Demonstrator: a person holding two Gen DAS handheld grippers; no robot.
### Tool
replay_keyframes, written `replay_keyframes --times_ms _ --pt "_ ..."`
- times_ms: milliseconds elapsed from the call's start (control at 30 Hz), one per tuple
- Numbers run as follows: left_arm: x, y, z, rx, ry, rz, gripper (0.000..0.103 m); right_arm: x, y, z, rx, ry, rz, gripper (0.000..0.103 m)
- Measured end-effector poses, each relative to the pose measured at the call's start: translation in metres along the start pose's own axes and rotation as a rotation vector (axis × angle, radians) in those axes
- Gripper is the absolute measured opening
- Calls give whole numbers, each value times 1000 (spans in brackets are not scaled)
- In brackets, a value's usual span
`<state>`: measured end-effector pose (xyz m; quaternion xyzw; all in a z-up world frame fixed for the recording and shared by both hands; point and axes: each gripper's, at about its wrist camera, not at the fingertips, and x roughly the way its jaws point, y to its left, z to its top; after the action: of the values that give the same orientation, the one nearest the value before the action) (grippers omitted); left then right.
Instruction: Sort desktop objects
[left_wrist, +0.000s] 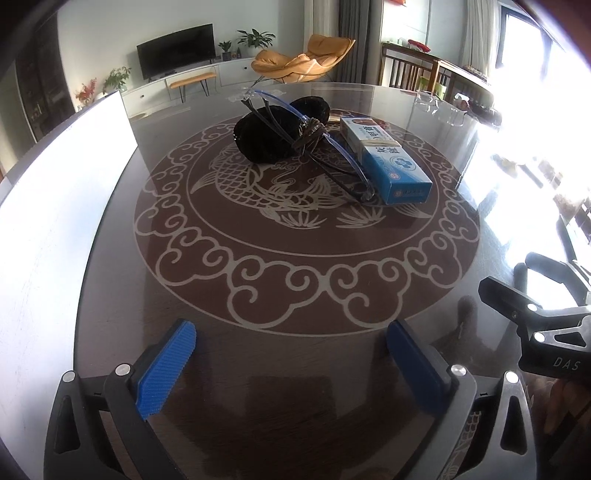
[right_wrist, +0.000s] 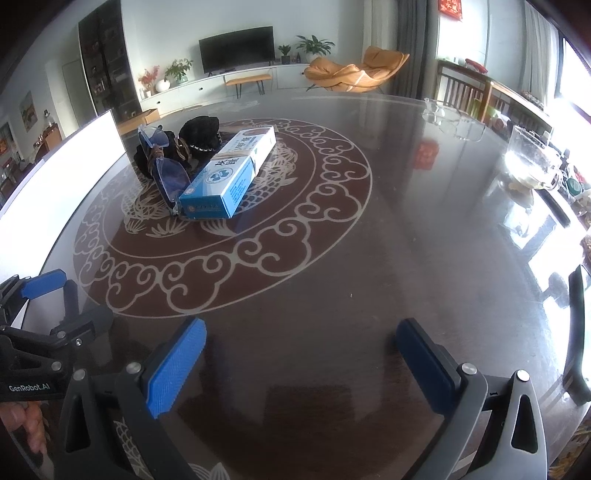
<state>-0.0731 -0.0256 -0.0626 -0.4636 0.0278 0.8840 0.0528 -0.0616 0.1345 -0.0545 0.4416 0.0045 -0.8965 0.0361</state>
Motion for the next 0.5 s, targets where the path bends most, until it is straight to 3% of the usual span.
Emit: replay_keyframes --times_ms 500 --pt "0 0 0 0 0 0 103 0 2 0 -7 2 -5 103"
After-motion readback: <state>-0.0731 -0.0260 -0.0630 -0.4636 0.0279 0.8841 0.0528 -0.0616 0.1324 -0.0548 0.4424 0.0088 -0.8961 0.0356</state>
